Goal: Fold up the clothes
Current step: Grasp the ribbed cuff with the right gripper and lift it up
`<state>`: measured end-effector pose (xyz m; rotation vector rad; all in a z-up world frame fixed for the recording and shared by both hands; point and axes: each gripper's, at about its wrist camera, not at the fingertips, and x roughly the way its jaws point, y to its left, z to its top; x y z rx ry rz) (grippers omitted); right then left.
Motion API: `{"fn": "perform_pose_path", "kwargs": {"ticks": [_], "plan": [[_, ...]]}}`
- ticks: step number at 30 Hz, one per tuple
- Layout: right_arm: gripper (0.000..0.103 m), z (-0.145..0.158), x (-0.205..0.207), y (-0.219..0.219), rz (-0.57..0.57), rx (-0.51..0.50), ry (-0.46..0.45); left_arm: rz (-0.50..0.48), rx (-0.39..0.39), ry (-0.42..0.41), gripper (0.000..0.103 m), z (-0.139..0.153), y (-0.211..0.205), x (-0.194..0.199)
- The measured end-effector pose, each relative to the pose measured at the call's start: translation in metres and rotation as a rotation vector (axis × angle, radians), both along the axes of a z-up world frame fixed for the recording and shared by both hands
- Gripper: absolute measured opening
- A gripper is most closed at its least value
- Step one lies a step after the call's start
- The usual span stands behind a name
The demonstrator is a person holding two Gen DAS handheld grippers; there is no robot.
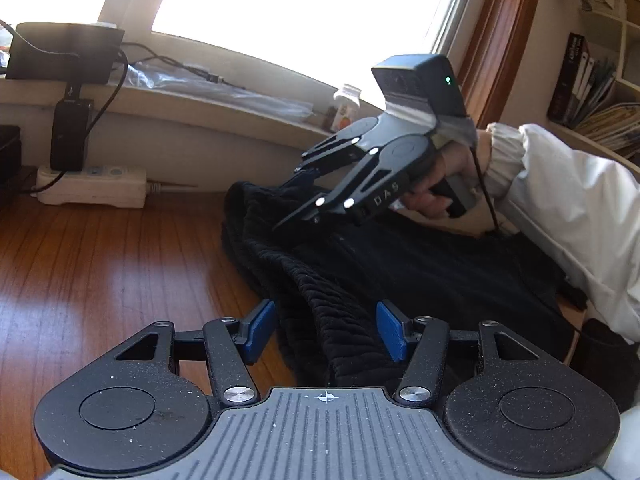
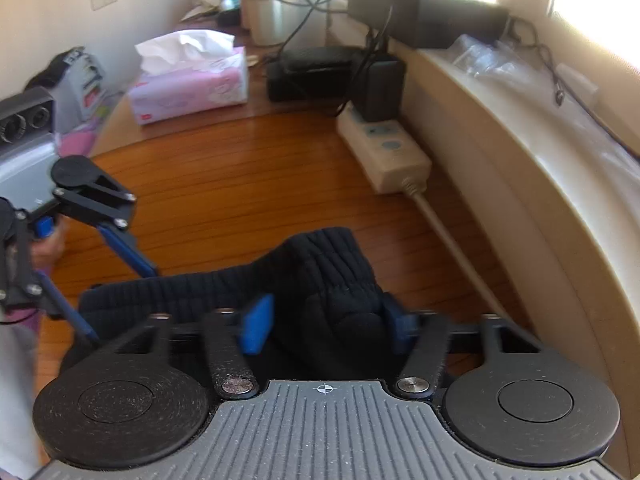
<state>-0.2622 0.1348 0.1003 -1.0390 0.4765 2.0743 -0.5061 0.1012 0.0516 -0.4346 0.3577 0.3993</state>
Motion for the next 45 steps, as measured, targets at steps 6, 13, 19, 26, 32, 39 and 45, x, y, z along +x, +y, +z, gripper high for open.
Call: {"fn": "perform_pose_path", "kwargs": {"ticks": [6, 13, 19, 26, 32, 39, 45], "plan": [[0.016, 0.037, 0.007, -0.052, -0.002, 0.154, -0.010, 0.018, 0.032, 0.013, 0.064, -0.002, -0.006, 0.001], [0.016, 0.059, 0.005, -0.083, -0.024, 0.206, -0.026, 0.008, 0.052, 0.021, 0.065, 0.000, -0.007, 0.002], [0.016, 0.055, -0.001, -0.078, -0.026, 0.211, -0.057, 0.017, 0.058, 0.032, 0.066, -0.001, -0.005, 0.002], [0.016, 0.050, -0.003, -0.071, -0.035, 0.200, -0.073, 0.031, 0.058, 0.046, 0.068, 0.001, -0.003, 0.001], [0.016, 0.046, -0.013, -0.067, -0.045, 0.195, -0.123, 0.032, 0.056, 0.051, 0.068, 0.001, -0.002, 0.001], [0.017, 0.044, -0.013, -0.066, -0.037, 0.195, -0.134, 0.041, 0.051, 0.055, 0.069, 0.001, 0.000, 0.000], [0.017, 0.041, -0.023, -0.065, -0.076, 0.188, -0.205, 0.052, 0.052, 0.067, 0.069, 0.002, -0.001, 0.001]]}}
